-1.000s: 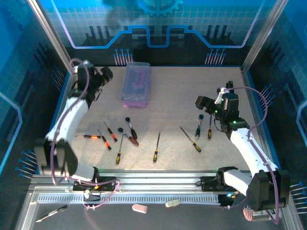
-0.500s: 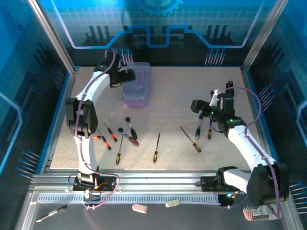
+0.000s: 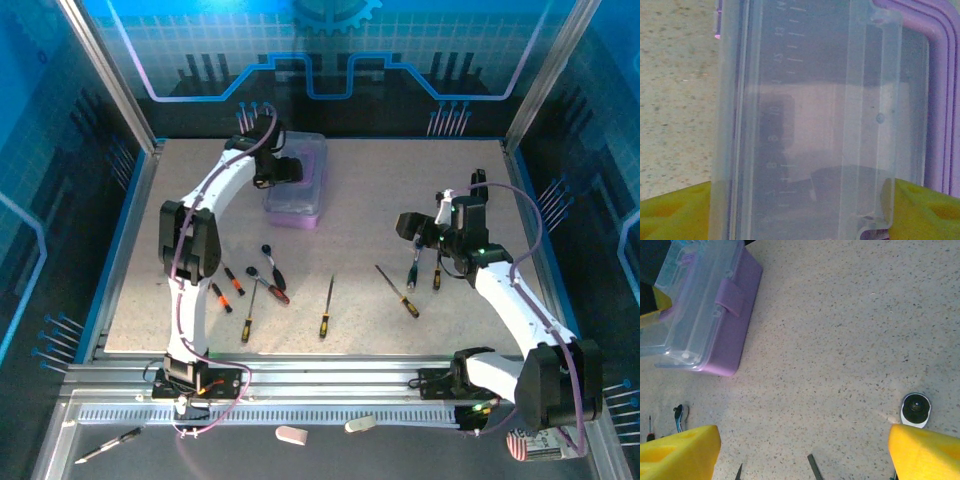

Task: Pack the tool kit

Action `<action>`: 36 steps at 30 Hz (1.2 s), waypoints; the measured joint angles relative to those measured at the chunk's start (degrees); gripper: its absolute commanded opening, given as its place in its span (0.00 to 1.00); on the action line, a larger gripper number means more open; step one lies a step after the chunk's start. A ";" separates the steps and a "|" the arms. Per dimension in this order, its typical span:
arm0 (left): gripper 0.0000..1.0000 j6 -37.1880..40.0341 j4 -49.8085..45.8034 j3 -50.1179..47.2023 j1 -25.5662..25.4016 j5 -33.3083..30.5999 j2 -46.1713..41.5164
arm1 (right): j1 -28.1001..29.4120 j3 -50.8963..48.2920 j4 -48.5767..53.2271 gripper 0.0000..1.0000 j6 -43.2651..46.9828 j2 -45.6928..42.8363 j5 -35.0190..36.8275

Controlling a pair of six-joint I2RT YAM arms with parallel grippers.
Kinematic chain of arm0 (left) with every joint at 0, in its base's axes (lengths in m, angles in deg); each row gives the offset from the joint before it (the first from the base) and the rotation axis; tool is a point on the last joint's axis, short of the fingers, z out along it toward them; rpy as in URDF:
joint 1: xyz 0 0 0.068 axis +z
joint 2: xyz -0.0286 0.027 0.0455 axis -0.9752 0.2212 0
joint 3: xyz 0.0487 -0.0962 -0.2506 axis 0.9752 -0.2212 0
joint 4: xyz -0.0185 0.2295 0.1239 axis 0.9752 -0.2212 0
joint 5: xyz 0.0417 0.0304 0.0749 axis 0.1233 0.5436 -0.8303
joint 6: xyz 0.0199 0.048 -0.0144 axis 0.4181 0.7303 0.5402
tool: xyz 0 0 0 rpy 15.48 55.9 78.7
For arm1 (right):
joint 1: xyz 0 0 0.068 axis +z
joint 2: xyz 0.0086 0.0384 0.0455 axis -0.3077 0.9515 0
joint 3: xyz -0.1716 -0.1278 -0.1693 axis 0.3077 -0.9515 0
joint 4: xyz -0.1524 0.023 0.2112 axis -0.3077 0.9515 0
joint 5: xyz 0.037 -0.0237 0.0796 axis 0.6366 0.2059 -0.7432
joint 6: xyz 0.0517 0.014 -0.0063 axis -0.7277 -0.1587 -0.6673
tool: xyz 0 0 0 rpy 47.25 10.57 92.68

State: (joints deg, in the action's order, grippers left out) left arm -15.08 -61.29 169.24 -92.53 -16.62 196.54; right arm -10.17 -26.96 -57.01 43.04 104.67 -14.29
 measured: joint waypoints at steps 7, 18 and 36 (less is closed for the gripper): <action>0.77 -0.50 1.86 -1.46 -7.23 0.63 -0.37 | 2.05 0.02 -0.20 0.84 -0.20 0.66 -0.44; 0.80 -5.07 4.85 -13.11 -12.59 1.20 -8.35 | 2.84 0.44 -3.98 0.79 -3.23 7.91 -0.85; 0.92 -5.60 -0.26 -11.80 -12.59 2.75 -13.70 | -1.81 1.68 -36.94 0.73 -21.24 29.14 -23.87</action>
State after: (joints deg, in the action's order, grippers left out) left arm -20.67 -61.56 157.43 -105.12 -13.87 182.83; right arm -11.99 -25.27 -93.95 21.79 133.81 -38.16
